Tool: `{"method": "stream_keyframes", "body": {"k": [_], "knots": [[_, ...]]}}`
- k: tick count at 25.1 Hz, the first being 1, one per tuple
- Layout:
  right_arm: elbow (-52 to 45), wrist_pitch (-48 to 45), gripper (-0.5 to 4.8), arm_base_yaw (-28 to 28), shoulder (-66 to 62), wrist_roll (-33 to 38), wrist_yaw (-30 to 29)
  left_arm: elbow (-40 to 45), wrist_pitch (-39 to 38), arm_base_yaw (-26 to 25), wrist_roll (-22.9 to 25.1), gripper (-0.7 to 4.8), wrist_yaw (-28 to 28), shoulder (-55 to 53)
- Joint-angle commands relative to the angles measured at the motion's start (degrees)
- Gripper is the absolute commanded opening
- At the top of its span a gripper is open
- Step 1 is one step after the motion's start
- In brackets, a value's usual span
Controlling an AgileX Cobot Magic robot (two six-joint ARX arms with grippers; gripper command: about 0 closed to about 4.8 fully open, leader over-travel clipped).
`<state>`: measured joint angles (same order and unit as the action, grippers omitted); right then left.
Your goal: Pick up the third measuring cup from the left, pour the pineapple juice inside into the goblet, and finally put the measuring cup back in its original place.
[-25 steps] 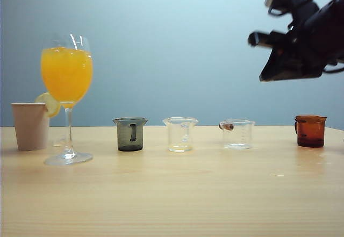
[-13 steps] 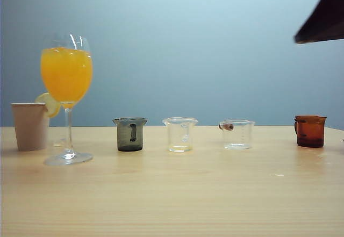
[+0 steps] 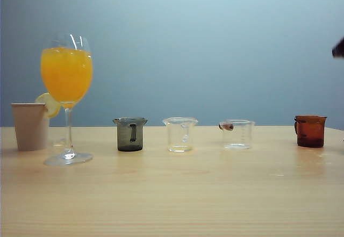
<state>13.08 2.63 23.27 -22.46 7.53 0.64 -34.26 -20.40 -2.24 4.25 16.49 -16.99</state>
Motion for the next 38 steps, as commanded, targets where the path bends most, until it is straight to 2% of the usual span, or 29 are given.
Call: {"method": "stream_keyframes", "body": {"k": [1,6,8,13,14,24,25,27,28,29,31,32,33,34,35,36,38], "knots": [[-2.4,-2.9,-0.07,0.0,0.0,0.5,0.9,4.7,0.1,0.0,-0.2,-0.04,0.3,4.2],[-7.3,-7.4,-0.07,-0.1,0.5,1.0,1.0,18.0,-0.2,0.0,-0.2,-0.04,0.3,14.7],[-8.2,-9.6,-0.06,-0.5,1.2,-0.3,3.6,21.9,-0.5,0.0,-0.2,-0.04,0.3,16.9],[-8.2,-8.2,0.04,-3.2,2.1,-0.5,3.7,28.4,-1.0,0.0,-0.2,-0.04,0.3,16.9],[-8.2,-8.2,0.09,-3.2,2.0,-0.5,5.4,29.9,-1.9,0.0,-0.2,-0.04,0.2,16.9],[-8.2,-5.8,0.09,-3.8,5.8,-0.5,5.6,30.0,-0.6,0.0,-0.2,-0.04,0.6,16.9],[-8.3,-5.6,0.09,-4.9,6.9,-0.5,4.8,30.0,0.0,0.0,-0.2,-0.04,0.7,16.9],[-9.6,-6.3,0.09,-10.5,9.8,-0.5,1.9,30.1,0.8,0.0,-0.2,-0.04,0.5,16.9],[-10.7,-6.3,0.09,-14.5,11.3,-0.5,2.0,30.1,1.0,0.0,0.3,-0.04,0.5,16.9],[-11.5,-6.3,0.09,-16.0,12.2,-0.5,2.4,30.1,1.4,0.0,0.8,-0.04,0.3,16.9],[-13.0,-1.9,0.09,-19.9,16.3,-0.5,3.9,30.1,3.8,0.0,1.0,-0.04,-3.9,16.9],[-13.0,2.5,0.09,-21.6,18.8,-0.5,3.9,30.1,6.2,0.0,0.9,-0.04,-8.4,16.9],[-13.0,4.6,0.09,-22.5,19.9,-0.5,3.9,30.1,7.8,-0.1,1.1,-0.04,-10.5,16.9],[-13.0,7.5,0.09,-23.9,21.8,-0.5,3.9,30.1,11.2,0.0,2.3,-0.04,-15.7,16.9],[-13.0,7.2,0.09,-24.7,22.6,-0.5,3.4,30.1,13.2,0.0,1.2,-0.04,-18.4,16.9],[-13.0,6.1,0.09,-25.6,22.4,-0.5,3.4,30.1,15.6,-0.1,-3.0,-0.04,-20.9,16.9],[-13.0,6.1,0.09,-25.3,22.4,-0.5,4.2,30.2,16.9,-0.1,-8.3,-0.04,-23.1,16.9]]}}
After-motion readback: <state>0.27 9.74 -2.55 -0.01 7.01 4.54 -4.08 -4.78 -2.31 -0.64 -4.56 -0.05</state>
